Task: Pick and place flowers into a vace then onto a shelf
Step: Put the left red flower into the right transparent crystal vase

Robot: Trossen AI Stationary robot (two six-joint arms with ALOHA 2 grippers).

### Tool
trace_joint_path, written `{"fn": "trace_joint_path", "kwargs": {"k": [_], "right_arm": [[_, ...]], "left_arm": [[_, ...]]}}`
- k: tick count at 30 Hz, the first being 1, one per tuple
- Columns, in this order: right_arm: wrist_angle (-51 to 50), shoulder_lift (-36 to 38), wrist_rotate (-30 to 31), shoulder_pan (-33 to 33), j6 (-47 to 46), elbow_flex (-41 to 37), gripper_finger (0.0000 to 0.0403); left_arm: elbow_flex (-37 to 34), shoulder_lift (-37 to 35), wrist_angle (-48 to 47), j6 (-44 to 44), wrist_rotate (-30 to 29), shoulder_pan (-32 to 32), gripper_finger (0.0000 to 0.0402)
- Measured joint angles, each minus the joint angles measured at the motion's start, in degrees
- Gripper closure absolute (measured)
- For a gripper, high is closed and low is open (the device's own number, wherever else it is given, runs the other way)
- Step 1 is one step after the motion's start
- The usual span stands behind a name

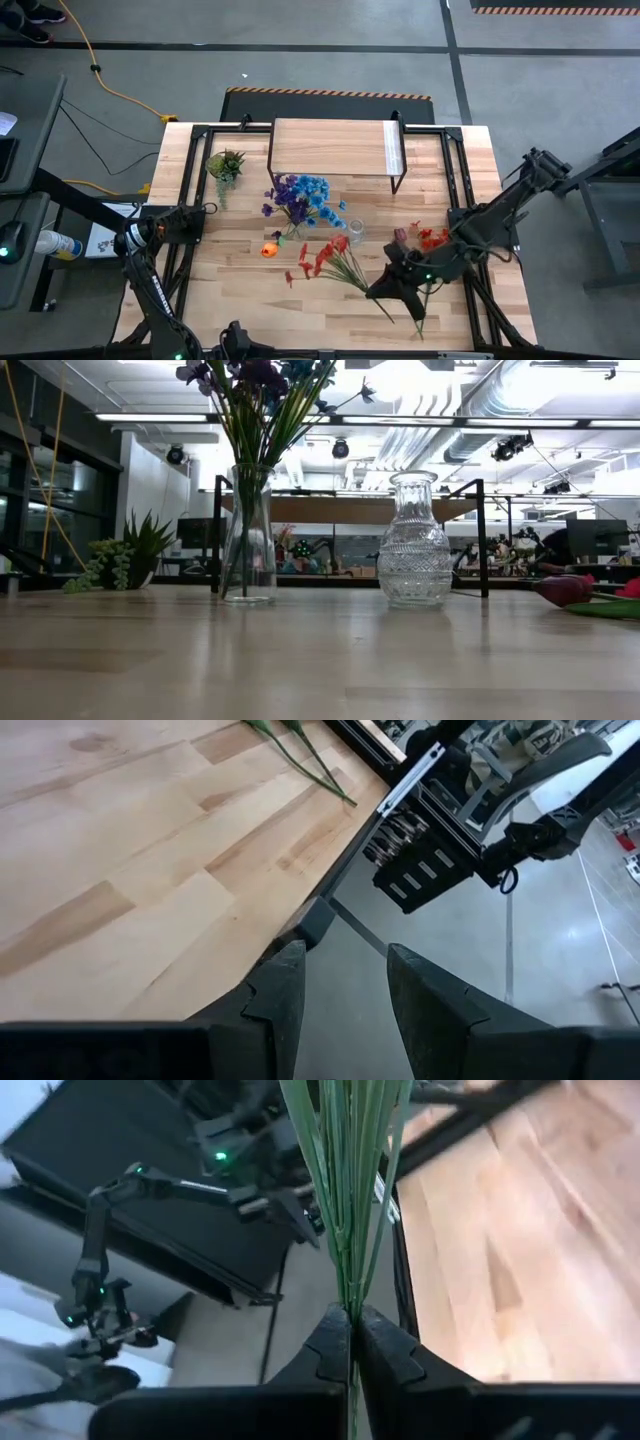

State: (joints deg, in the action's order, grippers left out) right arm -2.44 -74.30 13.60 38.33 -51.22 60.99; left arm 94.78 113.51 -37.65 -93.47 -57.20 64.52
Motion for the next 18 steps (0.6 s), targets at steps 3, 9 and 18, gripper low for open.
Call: {"fn": "trace_joint_path", "kwargs": {"k": [3, 9, 18], "right_arm": [[-5.8, 0.0, 1.4, 0.0, 4.9, 6.5, 0.0402], [-10.7, 0.0, 3.3, 0.0, 16.5, 16.7, 0.0402], [-11.7, -0.1, 7.0, 0.0, 32.0, 22.2, 0.0402]], "left_arm": [[0.0, 0.0, 0.0, 0.0, -0.1, -0.5, 0.0225], [0.0, 0.0, 0.3, 0.2, -0.3, -1.5, 0.0225], [1.4, -0.9, 1.6, 0.6, -4.8, -2.7, 0.0225]]}}
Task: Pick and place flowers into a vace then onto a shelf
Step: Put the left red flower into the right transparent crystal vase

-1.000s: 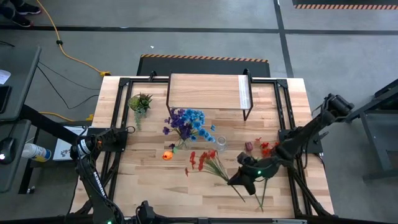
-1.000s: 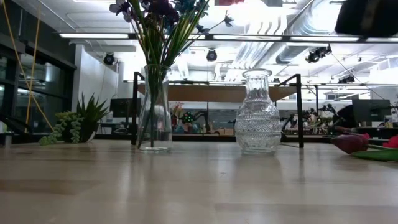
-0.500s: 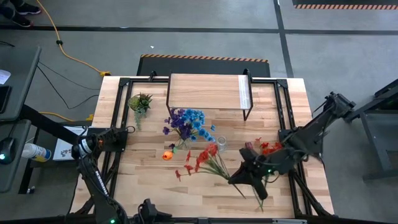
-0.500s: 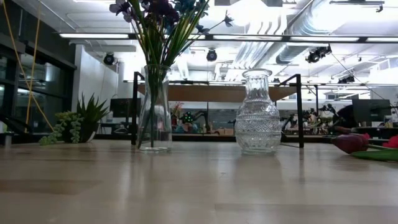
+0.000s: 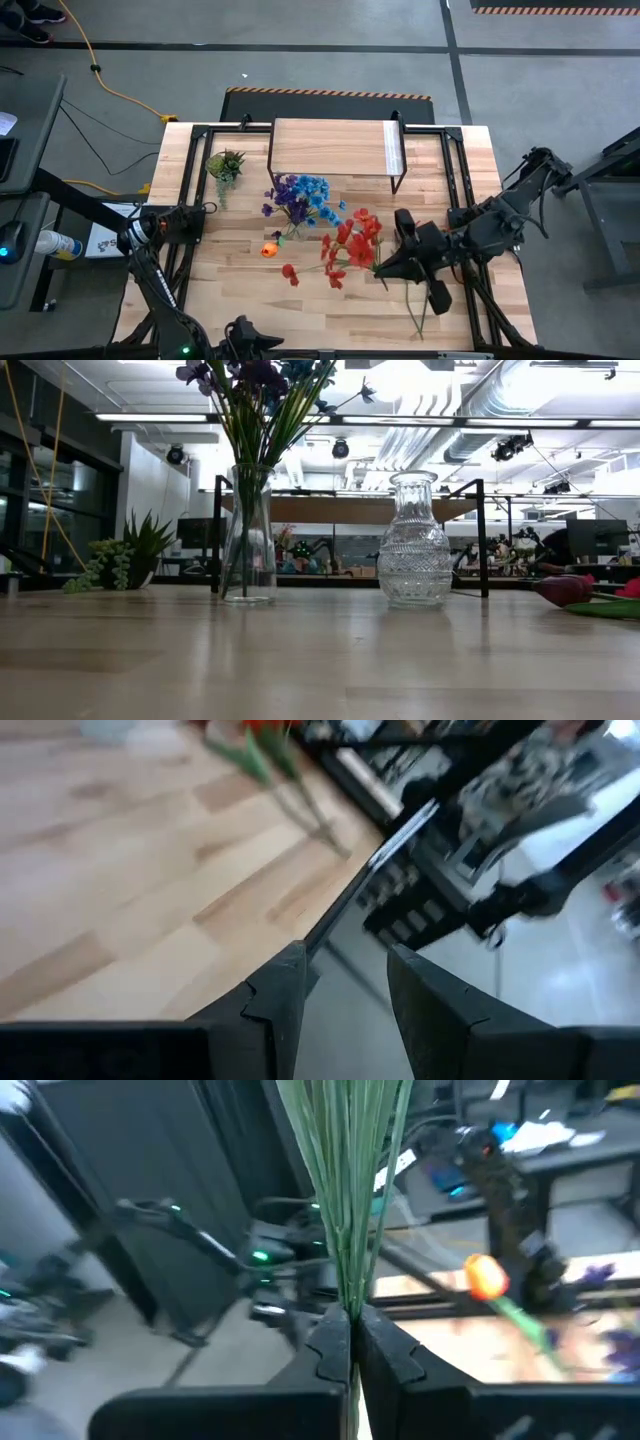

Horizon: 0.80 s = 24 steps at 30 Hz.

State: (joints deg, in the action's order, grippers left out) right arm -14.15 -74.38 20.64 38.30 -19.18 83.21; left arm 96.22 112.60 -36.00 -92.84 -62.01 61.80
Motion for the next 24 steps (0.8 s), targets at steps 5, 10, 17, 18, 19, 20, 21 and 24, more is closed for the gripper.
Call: {"fn": "trace_joint_path", "kwargs": {"k": [5, 10, 17, 18, 19, 20, 21, 24], "right_arm": [[1.4, -0.3, 4.5, 0.0, 5.4, -2.1, 0.0402], [6.5, -2.1, 6.1, -0.2, 8.9, -4.2, 0.0402], [19.4, -7.3, -1.2, -1.8, 10.6, -6.2, 0.0402], [21.5, -8.3, -2.7, -2.0, 10.4, -6.2, 0.0402], [23.3, -9.1, -4.5, -2.3, 10.4, -6.2, 0.0402], [24.8, -9.9, -6.0, -2.4, 10.4, -6.2, 0.0402], [26.0, -10.6, -7.3, -2.4, 10.3, -6.2, 0.0402], [28.0, -11.6, -9.3, -2.4, 10.1, -6.2, 0.0402]], "left_arm": [[5.8, 0.0, -0.4, 9.4, -6.9, -0.4, 0.0225], [13.0, 0.0, -0.3, 22.5, -11.8, -1.3, 0.0225], [20.6, -0.1, -0.4, 38.0, -11.2, -5.8, 0.0225], [21.2, -0.1, -0.4, 39.7, -10.2, -6.7, 0.0225], [21.6, -0.1, -0.3, 41.0, -9.3, -7.7, 0.0225], [22.0, -0.1, -0.3, 41.9, -8.1, -8.6, 0.0225], [22.0, -0.1, -0.1, 42.5, -6.7, -9.5, 0.0225], [22.1, -0.1, -0.3, 43.1, -3.1, -11.8, 0.0225]]}}
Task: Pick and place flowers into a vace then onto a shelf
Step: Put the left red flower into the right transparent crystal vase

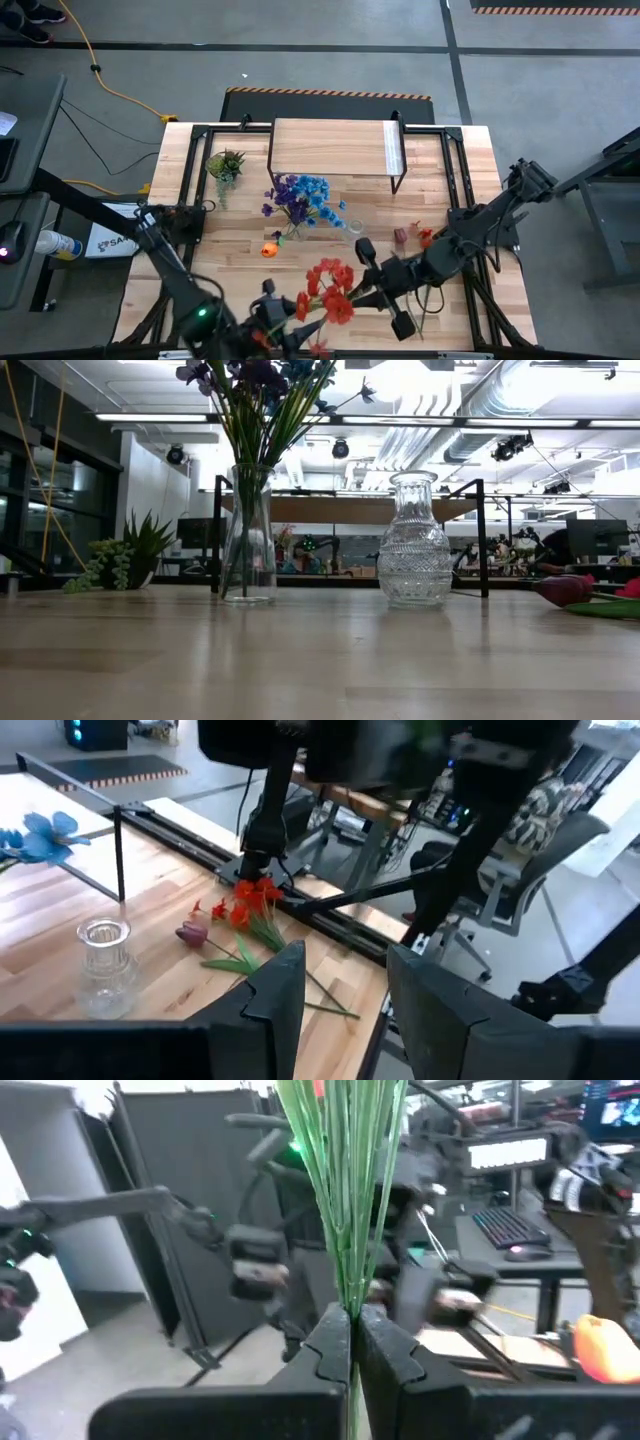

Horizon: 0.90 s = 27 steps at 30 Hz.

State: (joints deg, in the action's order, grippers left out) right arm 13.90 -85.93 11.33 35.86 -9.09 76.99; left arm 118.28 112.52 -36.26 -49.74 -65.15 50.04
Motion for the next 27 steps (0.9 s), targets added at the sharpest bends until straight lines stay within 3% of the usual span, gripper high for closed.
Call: {"fn": "trace_joint_path", "kwargs": {"k": [10, 19, 27], "right_arm": [[3.0, 0.0, -2.9, 1.0, -3.0, 0.0, 0.0402], [3.9, -2.4, -5.3, 1.0, -6.5, 0.1, 0.0403], [4.4, -2.4, -5.6, 0.9, -6.2, 0.1, 0.0403]], "left_arm": [[0.0, 0.0, 1.0, 1.8, 1.0, -2.5, 0.0225], [0.0, 0.0, 12.2, 11.7, -1.9, -2.5, 0.0225], [0.0, 0.0, 16.3, 12.2, -1.5, -2.5, 0.0225]]}}
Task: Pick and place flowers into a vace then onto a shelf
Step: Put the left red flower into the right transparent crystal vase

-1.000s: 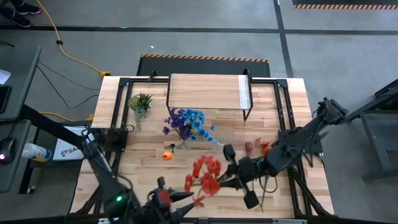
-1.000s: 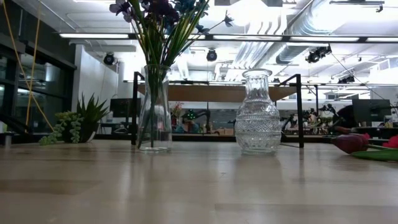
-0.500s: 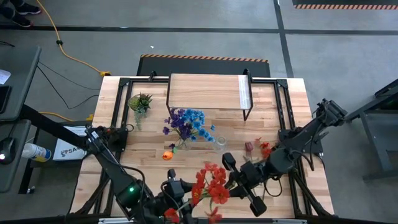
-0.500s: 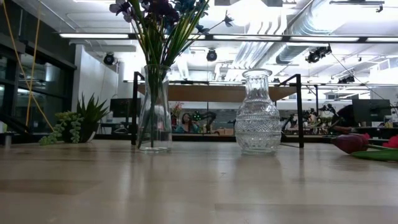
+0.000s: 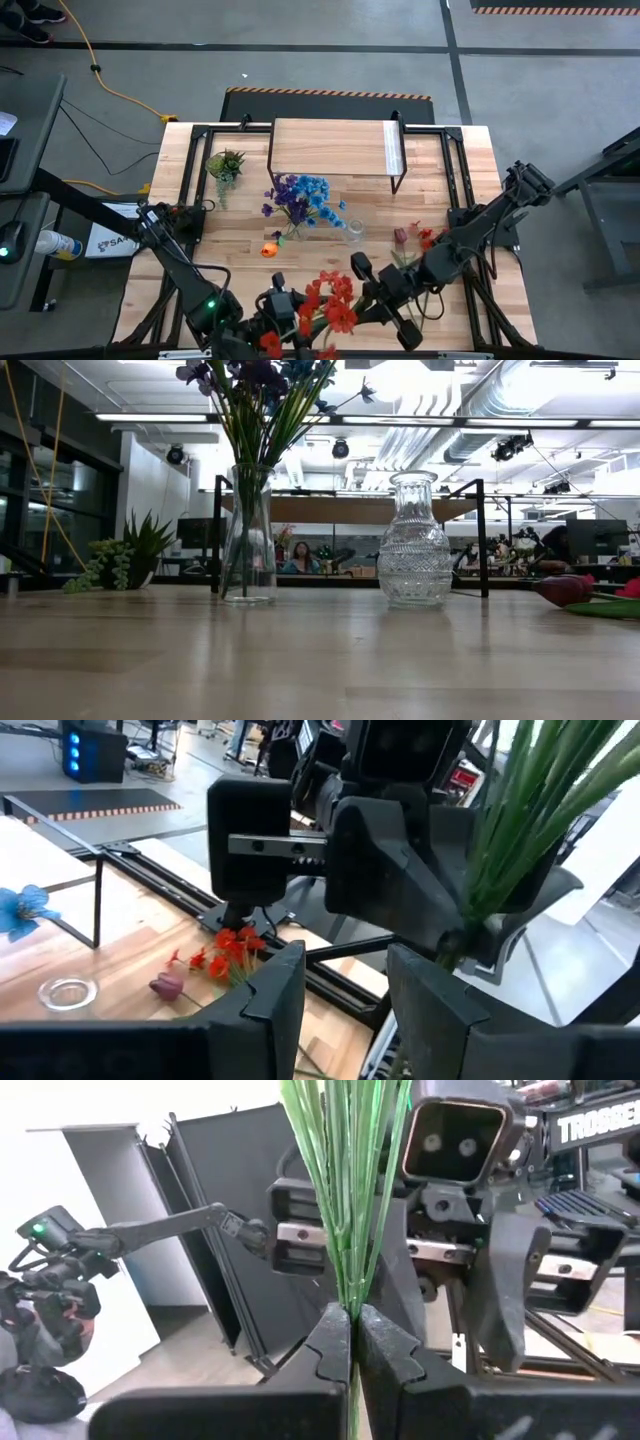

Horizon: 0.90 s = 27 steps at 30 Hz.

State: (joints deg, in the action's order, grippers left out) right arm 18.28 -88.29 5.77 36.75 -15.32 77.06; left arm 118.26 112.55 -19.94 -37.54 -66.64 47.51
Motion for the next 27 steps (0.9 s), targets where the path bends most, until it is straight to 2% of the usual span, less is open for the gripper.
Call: {"fn": "trace_joint_path", "kwargs": {"k": [11, 19, 27], "right_arm": [[1.1, -0.3, 0.4, 0.0, 0.0, 0.0, 0.0403], [0.9, -0.3, -0.2, -0.5, 0.2, 0.0, 0.0403], [0.7, -0.3, -1.0, -1.0, 0.3, 0.0, 0.0403]], "left_arm": [[0.0, 0.0, 1.0, -0.4, 1.7, -0.3, 0.0224], [0.0, 0.0, 2.7, 0.0, 6.0, -1.2, 0.0225], [0.0, 0.0, 2.7, 0.1, 7.8, -1.4, 0.0225]]}}
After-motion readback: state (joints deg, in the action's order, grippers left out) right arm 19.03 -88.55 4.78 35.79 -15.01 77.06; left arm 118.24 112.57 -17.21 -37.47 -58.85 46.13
